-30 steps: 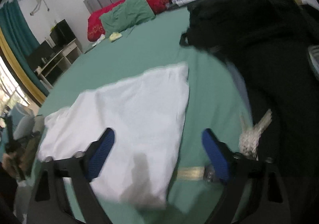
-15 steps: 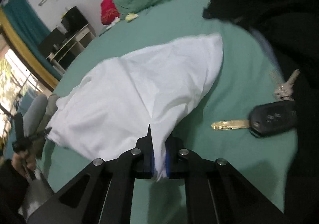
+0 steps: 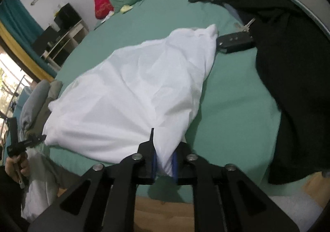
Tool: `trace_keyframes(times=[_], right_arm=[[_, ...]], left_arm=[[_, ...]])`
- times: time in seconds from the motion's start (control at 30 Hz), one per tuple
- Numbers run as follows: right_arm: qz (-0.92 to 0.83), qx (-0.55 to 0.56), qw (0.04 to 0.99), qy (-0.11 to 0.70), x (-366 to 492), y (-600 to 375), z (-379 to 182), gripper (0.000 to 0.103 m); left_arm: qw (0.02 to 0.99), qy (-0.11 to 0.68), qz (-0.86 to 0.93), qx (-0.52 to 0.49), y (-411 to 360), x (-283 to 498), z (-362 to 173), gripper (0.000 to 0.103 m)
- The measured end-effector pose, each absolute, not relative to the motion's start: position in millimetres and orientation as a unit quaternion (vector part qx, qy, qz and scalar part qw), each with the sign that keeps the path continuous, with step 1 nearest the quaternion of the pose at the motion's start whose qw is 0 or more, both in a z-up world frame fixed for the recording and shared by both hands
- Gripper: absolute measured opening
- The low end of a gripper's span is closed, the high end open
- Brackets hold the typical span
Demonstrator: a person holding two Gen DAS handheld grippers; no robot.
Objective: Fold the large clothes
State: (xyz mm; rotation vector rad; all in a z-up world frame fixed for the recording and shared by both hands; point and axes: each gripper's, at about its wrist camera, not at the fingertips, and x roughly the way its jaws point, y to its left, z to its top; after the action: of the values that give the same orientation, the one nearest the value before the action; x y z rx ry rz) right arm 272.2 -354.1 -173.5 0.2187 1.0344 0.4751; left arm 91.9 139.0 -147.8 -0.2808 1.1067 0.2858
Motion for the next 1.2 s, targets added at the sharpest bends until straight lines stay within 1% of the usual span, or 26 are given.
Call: trace_keyframes(times=[0.03, 0.07, 0.1, 0.13, 0.17, 0.2, 0.3, 0.4, 0.43, 0.53, 0.67, 0.73, 0.77, 0.9, 0.97, 1.13, 1.2], right_arm=[[0.211, 0.093, 0.846, 0.480, 276.2, -352.9, -168.9, 0.025], [0.200, 0.083, 0.855, 0.471, 272.9, -354.4, -165.0, 0.036], [0.186, 0.071, 0.867, 0.457, 274.7, -353.2, -159.1, 0.044], [0.179, 0.065, 0.875, 0.445, 274.6, -351.9, -154.4, 0.048], [0.172, 0.060, 0.885, 0.428, 274.9, -350.9, -148.8, 0.055], [0.171, 0.058, 0.891, 0.416, 275.3, -349.3, -144.8, 0.061], [0.190, 0.062, 0.897, 0.395, 284.2, -337.0, -138.0, 0.062], [0.221, 0.065, 0.890, 0.393, 294.8, -319.1, -140.3, 0.062], [0.229, 0.064, 0.887, 0.396, 297.6, -312.3, -142.0, 0.062], [0.246, 0.056, 0.877, 0.408, 300.1, -296.1, -150.1, 0.062], [0.258, 0.038, 0.866, 0.427, 301.4, -281.4, -164.1, 0.062], [0.265, 0.037, 0.863, 0.430, 304.3, -280.2, -170.9, 0.064], [0.261, 0.035, 0.862, 0.433, 305.8, -279.7, -173.6, 0.067], [0.207, 0.025, 0.864, 0.458, 316.0, -291.3, -188.1, 0.067], [0.200, 0.037, 0.864, 0.461, 319.1, -296.6, -188.7, 0.067], [0.188, -0.001, 0.869, 0.458, 318.4, -286.7, -187.5, 0.067], [0.185, -0.003, 0.870, 0.458, 319.5, -285.4, -186.6, 0.067]], left_arm=[[0.838, 0.513, 0.140, -0.125, 140.0, 93.9, -141.7, 0.052], [0.844, 0.504, 0.143, -0.118, 136.4, 89.2, -135.2, 0.053], [0.849, 0.497, 0.143, -0.107, 135.0, 92.4, -127.6, 0.053], [0.856, 0.489, 0.136, -0.100, 133.5, 99.5, -119.5, 0.053], [0.860, 0.484, 0.128, -0.099, 128.6, 104.9, -114.1, 0.054], [0.864, 0.481, 0.116, -0.097, 126.7, 110.2, -111.9, 0.054], [0.850, 0.512, 0.079, -0.099, 121.0, 138.3, -127.3, 0.054], [0.812, 0.560, 0.060, -0.154, 122.9, 167.5, -163.8, 0.054], [0.809, 0.562, 0.066, -0.156, 124.3, 174.3, -171.1, 0.054], [0.828, 0.540, 0.082, -0.126, 125.5, 193.3, -167.0, 0.054], [0.827, 0.538, 0.100, -0.126, 141.4, 224.3, -172.4, 0.054], [0.831, 0.532, 0.113, -0.115, 150.8, 239.9, -174.3, 0.054], [0.835, 0.524, 0.127, -0.109, 156.8, 247.5, -174.7, 0.054], [0.840, 0.497, 0.195, -0.100, 183.5, 265.8, -176.2, 0.054], [0.842, 0.485, 0.215, -0.100, 197.4, 270.9, -178.2, 0.056], [0.828, 0.477, 0.276, -0.097, 211.3, 267.5, -167.7, 0.056], [0.831, 0.475, 0.275, -0.095, 209.0, 260.2, -160.8, 0.056]])
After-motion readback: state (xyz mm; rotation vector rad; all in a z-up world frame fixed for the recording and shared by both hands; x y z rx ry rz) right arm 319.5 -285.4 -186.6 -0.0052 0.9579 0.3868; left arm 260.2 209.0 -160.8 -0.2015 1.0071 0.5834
